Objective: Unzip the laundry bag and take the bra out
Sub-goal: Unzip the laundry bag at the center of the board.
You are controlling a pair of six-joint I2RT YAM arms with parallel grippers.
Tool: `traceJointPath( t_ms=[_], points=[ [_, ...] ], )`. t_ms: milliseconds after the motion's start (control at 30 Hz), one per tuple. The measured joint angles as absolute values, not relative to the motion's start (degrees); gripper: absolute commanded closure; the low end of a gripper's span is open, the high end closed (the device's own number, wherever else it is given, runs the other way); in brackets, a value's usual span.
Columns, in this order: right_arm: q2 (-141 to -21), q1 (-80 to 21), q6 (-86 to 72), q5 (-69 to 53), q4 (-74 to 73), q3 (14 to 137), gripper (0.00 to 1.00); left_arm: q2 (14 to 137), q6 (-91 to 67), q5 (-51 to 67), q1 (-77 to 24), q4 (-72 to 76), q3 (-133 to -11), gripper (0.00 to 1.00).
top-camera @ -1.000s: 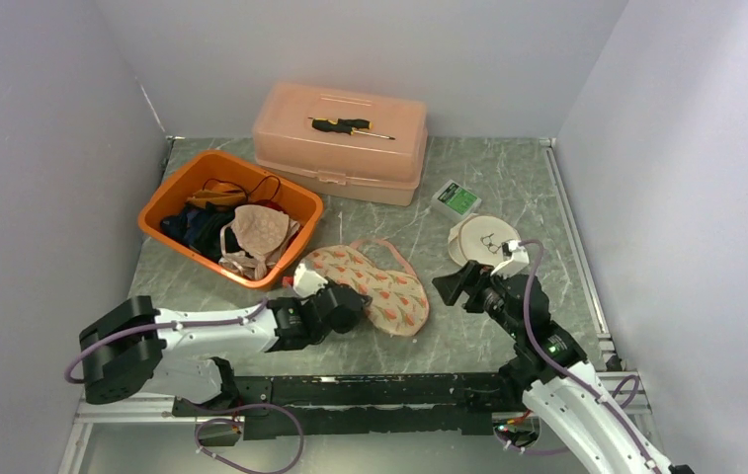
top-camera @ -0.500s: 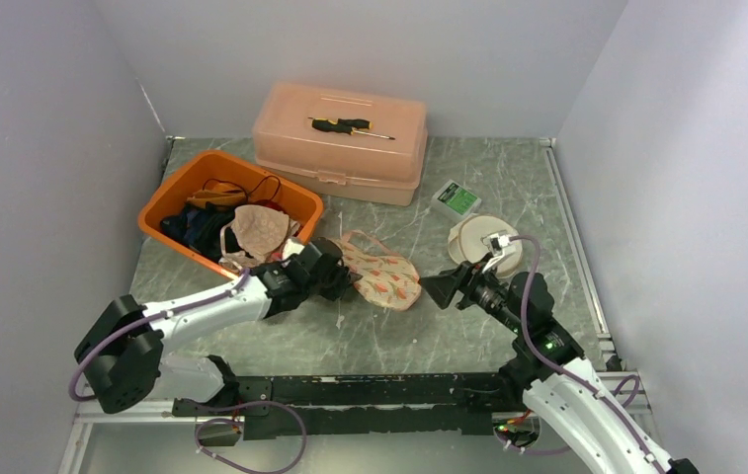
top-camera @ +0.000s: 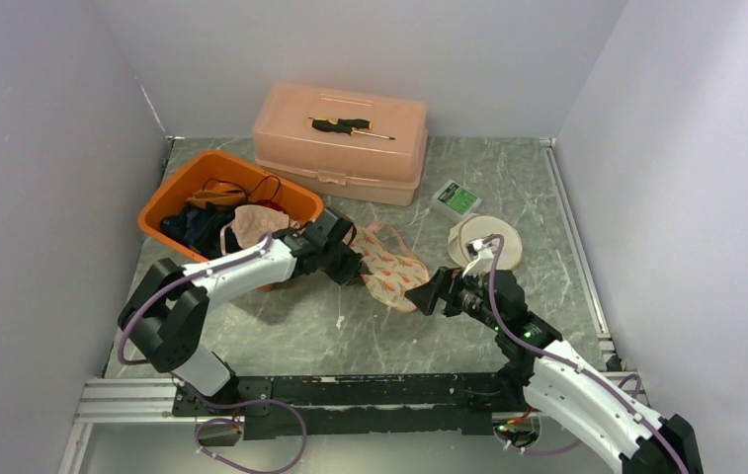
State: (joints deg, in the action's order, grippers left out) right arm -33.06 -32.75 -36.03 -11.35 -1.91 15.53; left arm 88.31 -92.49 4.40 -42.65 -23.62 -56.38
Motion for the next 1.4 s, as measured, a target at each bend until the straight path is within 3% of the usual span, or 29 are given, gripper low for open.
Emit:
traceJointPath(
  t_ms=[200,367,433,667,900,1067,1267,1400],
  points=[
    [-34.5,-32.8,-40.3,-8.9,1.5,11.6,0.02,90.6,-86.0,7.3,-42.6,-23.7,-57.8,0.46],
    [-34.2,-32.8,-42.8,-7.9,2.5,10.9,0.03,90.0,-84.2,7.7,-43.1,-21.4,-52.0,0.44],
    [-34.2,-32.8,-44.7,-7.6,3.1,10.2,0.03,89.9,-83.6,7.5,-43.5,-20.9,-50.8,0.48],
    [-31.4,-32.8,-54.2,-5.9,3.0,3.7,0.04,89.6,-83.5,7.6,-44.0,-15.1,-47.7,0.84],
    [-31.8,-32.8,-59.5,-5.7,5.0,0.9,0.09,89.5,-83.6,8.3,-44.0,-14.0,-47.7,0.96],
    [-42.3,-32.8,-62.5,-7.7,13.9,0.9,0.31,88.7,-83.3,8.7,-44.0,-14.6,-48.5,0.97],
    [-51.5,-32.8,-66.0,-11.3,23.5,0.9,0.69,87.5,-83.2,8.9,-44.1,-15.0,-48.7,0.95],
    [-50.7,-32.8,-67.2,-11.6,24.4,0.9,0.9,86.9,-82.7,8.5,-44.0,-15.9,-48.7,0.8]
  ],
)
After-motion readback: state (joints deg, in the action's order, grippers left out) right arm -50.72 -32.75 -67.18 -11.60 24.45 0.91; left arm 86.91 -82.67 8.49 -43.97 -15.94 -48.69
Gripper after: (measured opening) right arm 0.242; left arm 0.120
